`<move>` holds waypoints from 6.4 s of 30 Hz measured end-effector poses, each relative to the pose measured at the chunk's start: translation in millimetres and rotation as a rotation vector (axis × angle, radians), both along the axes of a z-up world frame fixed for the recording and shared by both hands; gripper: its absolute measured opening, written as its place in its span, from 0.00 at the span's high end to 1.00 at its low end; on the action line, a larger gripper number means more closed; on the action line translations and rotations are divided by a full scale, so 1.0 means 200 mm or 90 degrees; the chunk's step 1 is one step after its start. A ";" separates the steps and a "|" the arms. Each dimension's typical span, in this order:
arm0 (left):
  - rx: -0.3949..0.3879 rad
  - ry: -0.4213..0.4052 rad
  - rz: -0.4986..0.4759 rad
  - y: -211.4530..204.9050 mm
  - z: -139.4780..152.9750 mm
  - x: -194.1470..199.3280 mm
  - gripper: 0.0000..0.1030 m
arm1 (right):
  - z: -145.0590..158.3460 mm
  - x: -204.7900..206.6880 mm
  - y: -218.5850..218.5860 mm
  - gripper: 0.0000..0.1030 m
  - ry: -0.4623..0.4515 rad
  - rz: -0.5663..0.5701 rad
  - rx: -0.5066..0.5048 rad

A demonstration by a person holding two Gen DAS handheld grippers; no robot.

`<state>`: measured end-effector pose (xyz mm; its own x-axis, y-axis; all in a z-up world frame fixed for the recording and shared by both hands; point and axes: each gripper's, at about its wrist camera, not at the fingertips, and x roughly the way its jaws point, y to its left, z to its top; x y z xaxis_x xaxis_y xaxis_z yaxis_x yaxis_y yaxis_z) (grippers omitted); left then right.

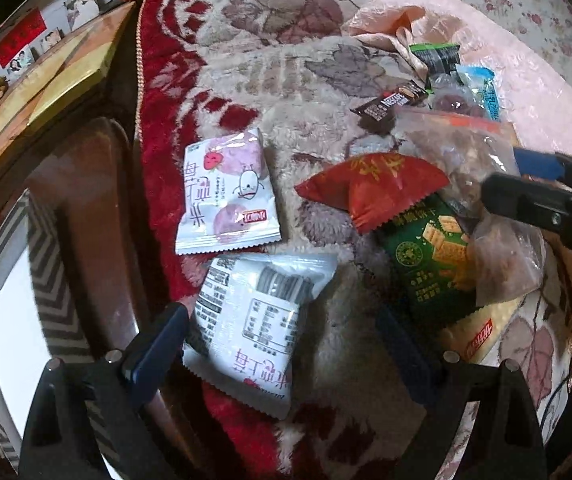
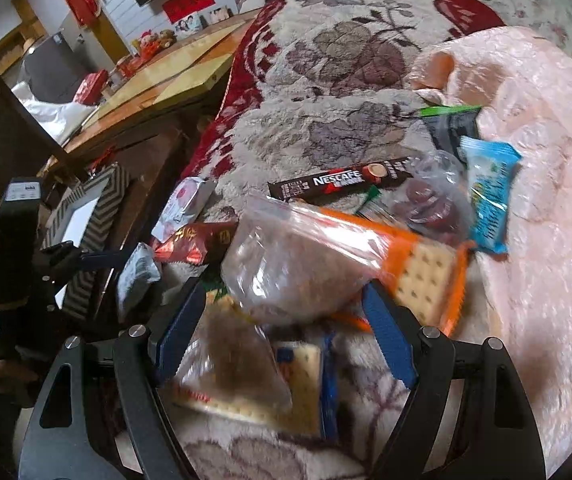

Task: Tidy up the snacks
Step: 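Grasp the red snack packet with the left gripper while the right grasps the nut zip bag, then carry the red packet and nut zip bag toward the white tray with both grippers, then release the red packet in the tray with the left gripper while the right releases the nut bag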

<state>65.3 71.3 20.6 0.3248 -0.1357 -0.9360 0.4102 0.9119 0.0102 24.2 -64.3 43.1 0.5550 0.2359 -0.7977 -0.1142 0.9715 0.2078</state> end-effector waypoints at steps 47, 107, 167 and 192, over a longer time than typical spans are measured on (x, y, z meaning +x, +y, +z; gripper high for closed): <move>-0.215 0.082 0.200 0.00 0.17 0.24 0.21 | -0.02 -0.07 -0.11 0.72 -0.007 0.105 0.022; -0.154 0.030 0.180 0.04 0.11 -0.17 0.66 | 0.06 -0.21 -0.14 0.77 -0.011 0.129 0.085; -0.052 -0.046 0.506 1.17 0.19 -0.44 0.66 | -0.02 0.10 1.32 0.77 0.077 0.387 0.113; -0.078 -0.103 0.533 1.15 0.28 -0.49 0.18 | 0.05 0.02 0.93 0.68 0.061 0.314 0.171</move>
